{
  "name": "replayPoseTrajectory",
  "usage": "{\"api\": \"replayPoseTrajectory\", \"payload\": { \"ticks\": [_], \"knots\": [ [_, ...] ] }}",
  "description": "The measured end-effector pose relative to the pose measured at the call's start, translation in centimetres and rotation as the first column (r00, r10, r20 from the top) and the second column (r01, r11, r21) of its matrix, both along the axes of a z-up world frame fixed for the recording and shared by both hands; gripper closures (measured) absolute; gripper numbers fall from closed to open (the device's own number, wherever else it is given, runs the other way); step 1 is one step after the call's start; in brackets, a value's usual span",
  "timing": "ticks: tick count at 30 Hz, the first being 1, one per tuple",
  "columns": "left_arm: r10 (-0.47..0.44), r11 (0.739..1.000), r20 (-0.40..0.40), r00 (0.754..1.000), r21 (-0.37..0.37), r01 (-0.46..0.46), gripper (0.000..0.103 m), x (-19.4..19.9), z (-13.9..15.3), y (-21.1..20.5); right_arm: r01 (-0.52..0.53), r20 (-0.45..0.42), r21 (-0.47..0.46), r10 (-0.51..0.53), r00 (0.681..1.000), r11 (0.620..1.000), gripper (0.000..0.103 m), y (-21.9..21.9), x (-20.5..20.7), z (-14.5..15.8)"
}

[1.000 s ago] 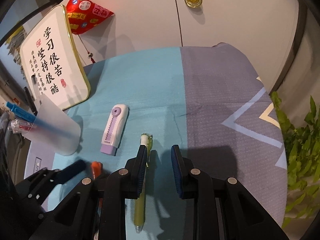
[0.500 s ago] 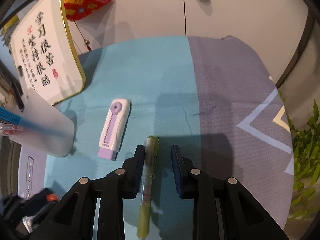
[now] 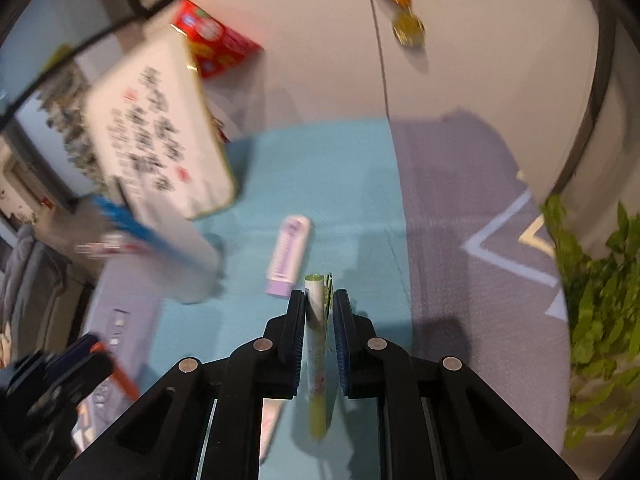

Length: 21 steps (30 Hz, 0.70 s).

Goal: Organize stationery
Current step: 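Lift the orange highlighter toward the cup with the left gripper while the right gripper lifts the green pen, then lower the orange highlighter into the frosted cup and open the left gripper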

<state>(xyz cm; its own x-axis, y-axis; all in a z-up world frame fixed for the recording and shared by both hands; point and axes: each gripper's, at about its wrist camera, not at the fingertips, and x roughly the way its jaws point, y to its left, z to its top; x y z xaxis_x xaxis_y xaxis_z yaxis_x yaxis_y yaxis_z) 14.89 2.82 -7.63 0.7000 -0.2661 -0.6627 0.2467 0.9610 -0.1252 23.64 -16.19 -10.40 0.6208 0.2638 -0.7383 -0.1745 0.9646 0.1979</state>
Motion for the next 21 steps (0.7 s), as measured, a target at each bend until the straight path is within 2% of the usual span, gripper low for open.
{"api": "replayPoseTrajectory", "payload": {
  "ticks": [6, 10, 16, 21],
  "knots": [
    [0.028, 0.999, 0.094, 0.995, -0.02, -0.026, 0.09, 0.4, 3.4, 1.2, -0.046, 0.14, -0.003, 0.046, 0.989, 0.999, 0.094, 1.6, -4.6, 4.1],
    [0.047, 0.999, 0.152, 0.987, -0.034, -0.042, 0.09, 1.8, 5.5, 2.0, -0.065, 0.181, -0.017, 0.067, 0.981, 0.998, 0.094, 2.2, -6.5, 5.4],
    [0.09, 0.994, 0.13, 0.987, -0.069, -0.081, 0.09, 5.5, 6.0, 3.2, -0.072, 0.177, -0.017, 0.074, 0.981, 0.997, 0.094, 2.2, -7.3, 5.8],
    [0.13, 0.989, 0.104, 0.986, -0.081, -0.122, 0.09, 8.2, 5.2, 3.5, -0.068, 0.188, -0.016, 0.07, 0.98, 0.998, 0.094, 2.1, -8.3, 6.3]
  ]
}}
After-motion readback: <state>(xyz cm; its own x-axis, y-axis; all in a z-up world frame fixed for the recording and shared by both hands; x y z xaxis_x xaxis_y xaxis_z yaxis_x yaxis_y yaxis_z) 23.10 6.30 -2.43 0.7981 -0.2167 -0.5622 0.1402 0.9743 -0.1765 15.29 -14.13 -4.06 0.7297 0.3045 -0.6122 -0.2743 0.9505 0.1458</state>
